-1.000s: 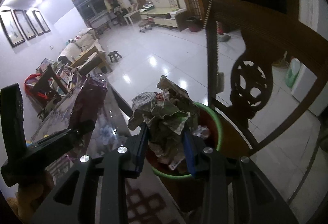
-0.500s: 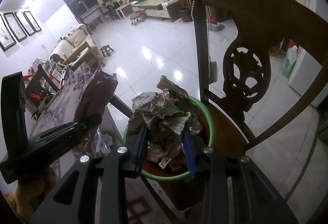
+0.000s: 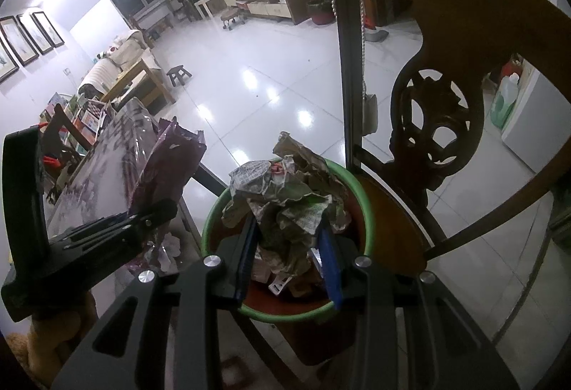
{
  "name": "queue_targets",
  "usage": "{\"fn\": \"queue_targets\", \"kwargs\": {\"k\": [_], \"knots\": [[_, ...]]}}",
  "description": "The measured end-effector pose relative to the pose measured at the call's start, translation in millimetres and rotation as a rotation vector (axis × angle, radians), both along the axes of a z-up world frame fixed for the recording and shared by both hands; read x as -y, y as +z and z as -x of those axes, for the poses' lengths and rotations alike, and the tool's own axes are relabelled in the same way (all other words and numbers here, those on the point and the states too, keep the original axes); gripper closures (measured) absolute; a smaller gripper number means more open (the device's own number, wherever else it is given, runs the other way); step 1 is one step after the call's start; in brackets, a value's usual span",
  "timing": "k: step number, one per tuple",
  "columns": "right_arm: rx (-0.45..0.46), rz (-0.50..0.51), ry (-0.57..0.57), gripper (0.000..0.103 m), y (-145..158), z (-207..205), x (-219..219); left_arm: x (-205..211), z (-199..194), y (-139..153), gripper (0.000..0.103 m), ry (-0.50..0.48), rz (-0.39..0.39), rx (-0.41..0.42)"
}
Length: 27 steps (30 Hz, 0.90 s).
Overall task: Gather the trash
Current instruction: 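Open both grippers to drop the paper and wrapper into the bin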
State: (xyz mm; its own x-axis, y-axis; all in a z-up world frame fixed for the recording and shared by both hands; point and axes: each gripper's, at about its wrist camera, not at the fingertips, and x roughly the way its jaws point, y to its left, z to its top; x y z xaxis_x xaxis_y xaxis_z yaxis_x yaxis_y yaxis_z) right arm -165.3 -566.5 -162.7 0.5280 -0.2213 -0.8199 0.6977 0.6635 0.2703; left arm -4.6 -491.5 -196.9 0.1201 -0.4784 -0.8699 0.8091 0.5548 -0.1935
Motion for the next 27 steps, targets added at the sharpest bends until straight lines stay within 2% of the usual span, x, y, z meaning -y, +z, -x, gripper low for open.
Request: {"fn": "queue_targets", "kwargs": {"k": [17,19,20,23,27], "knots": [[-0.043,-0.026,0.01,0.069,-18,-13,9,13,-6,-20,0.081,-0.004,-0.036,-0.019],[-0.047,-0.028,0.007,0.067,-20,-13,9,15,-6,-21,0.081,-0.005,-0.038,-0.019],[-0.049,-0.029,0.002,0.064,-20,-14,10,16,-7,-21,0.078,-0.003,-0.04,-0.018],[-0.042,-0.038,-0.013,0.062,-21,-12,11,16,-7,-21,0.053,0.005,-0.037,-0.007],[-0.041,-0.032,-0.02,0.061,-19,-10,12,15,-8,-21,0.053,0.005,-0.035,-0.006]]}}
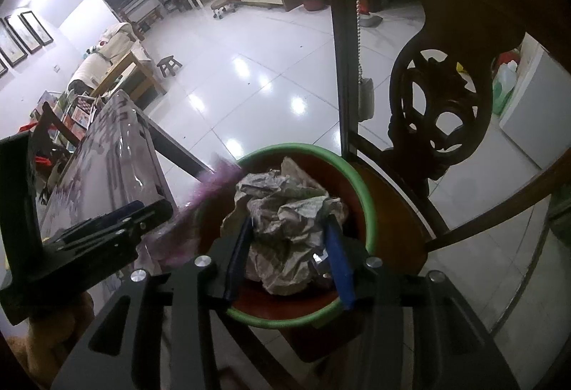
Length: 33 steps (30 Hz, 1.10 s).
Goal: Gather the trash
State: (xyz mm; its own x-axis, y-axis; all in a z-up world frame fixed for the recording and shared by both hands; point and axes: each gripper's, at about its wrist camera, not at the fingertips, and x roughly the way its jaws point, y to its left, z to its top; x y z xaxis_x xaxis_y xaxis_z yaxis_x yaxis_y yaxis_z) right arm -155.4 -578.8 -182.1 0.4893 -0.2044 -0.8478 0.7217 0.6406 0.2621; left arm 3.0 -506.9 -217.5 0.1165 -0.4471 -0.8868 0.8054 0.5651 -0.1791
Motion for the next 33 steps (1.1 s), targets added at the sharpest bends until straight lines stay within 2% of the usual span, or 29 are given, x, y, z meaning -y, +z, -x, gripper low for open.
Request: {"fn": "queue_targets", "kwargs": {"k": [14,17,23,29,31,33], "knots": [[0.017,0.005,-0.012,0.058,6,11,-4,-8,9,11,0.051,-0.009,0.007,0.011],[0.029,0.014,-0.015,0.051,11,14,-5,-10,11,14,0.051,-0.011,0.008,0.02],[0.046,0.026,-0.022,0.05,20,20,-7,-13,17,23,0.051,-0.012,0.012,0.036],[0.047,0.07,-0.041,0.035,36,25,-13,-31,24,45,0.051,0.0,0.033,0.055],[0.057,0.092,-0.045,0.028,44,26,-18,-43,28,59,0.045,0.007,0.054,0.087],[0.069,0.119,-0.048,0.02,54,27,-27,-56,31,73,0.036,0.016,0.084,0.12]]}}
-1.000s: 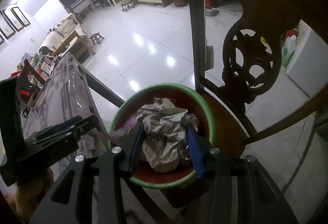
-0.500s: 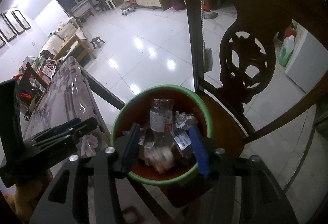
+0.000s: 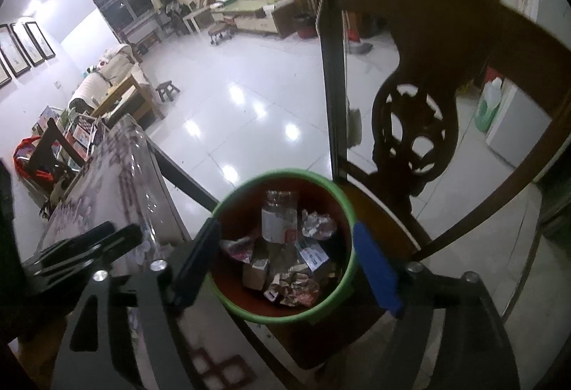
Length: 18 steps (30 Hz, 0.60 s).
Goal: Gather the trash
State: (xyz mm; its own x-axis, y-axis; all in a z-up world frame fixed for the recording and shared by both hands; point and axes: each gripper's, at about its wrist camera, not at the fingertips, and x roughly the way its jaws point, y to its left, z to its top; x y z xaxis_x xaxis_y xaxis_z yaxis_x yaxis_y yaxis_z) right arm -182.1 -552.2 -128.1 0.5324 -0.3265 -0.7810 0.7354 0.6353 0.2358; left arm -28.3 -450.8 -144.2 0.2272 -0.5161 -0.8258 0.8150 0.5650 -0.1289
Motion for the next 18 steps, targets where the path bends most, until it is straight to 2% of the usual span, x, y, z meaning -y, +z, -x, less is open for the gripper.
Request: {"fn": "queue_targets", "kwargs": {"k": [1,9,14,18], "knots": [[0.007,0.024,-0.003,0.017,7,1,-8,-11,1,10,0.034,0.006,0.026,0.015],[0.034,0.138,0.037,0.009,48,2,-74,-97,5,72,0.011,0.105,0.191,0.103],[0.051,0.196,0.082,0.007,65,-4,-121,-151,4,98,0.006,0.164,0.24,0.156],[0.118,0.208,0.099,0.007,79,-6,-157,-190,6,114,0.005,0.198,0.269,0.194]]}}
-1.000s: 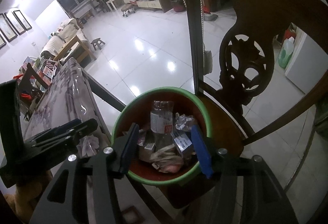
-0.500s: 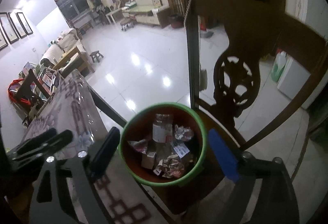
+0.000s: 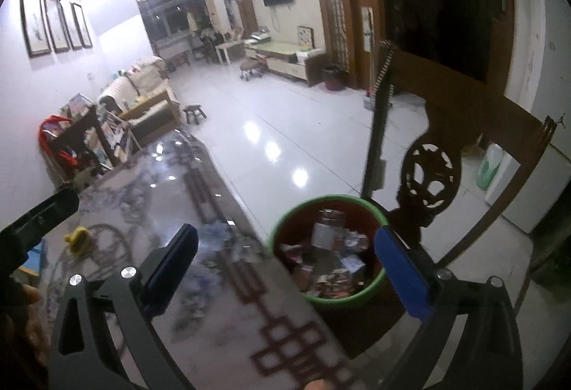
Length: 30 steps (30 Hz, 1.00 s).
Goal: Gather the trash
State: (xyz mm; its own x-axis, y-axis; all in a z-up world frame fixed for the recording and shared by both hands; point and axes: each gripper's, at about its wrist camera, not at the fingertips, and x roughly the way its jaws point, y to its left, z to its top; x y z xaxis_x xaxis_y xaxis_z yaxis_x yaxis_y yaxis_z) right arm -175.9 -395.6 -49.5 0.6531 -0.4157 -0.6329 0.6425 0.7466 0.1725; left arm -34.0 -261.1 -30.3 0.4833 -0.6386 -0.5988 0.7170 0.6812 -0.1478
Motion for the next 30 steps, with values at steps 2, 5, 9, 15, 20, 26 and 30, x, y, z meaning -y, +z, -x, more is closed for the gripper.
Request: {"fn": "queue_targets", "kwargs": {"k": [2,5,9,15,20,26,30], "knots": [[0.038,0.02,0.006,0.007,9,2,-14,-18,3,9,0.005,0.029,0.006,0.048],[0.117,0.104,-0.005,0.007,29,8,-41,-46,12,24,0.005,0.059,0.053,0.134],[0.225,0.254,-0.053,0.007,52,17,-72,-73,21,44,0.005,0.107,0.089,0.237],[0.231,0.154,0.023,0.007,66,7,-87,-109,27,67,0.005,0.17,0.161,0.243],[0.198,0.202,0.002,0.007,77,0,-108,-132,23,76,0.005,0.2,0.173,0.221],[0.191,0.204,0.017,0.007,78,0,-122,-142,11,74,0.005,0.238,0.14,0.158],[0.182,0.213,0.02,0.007,75,3,-125,-144,14,74,0.005,0.253,0.124,0.181]]}}
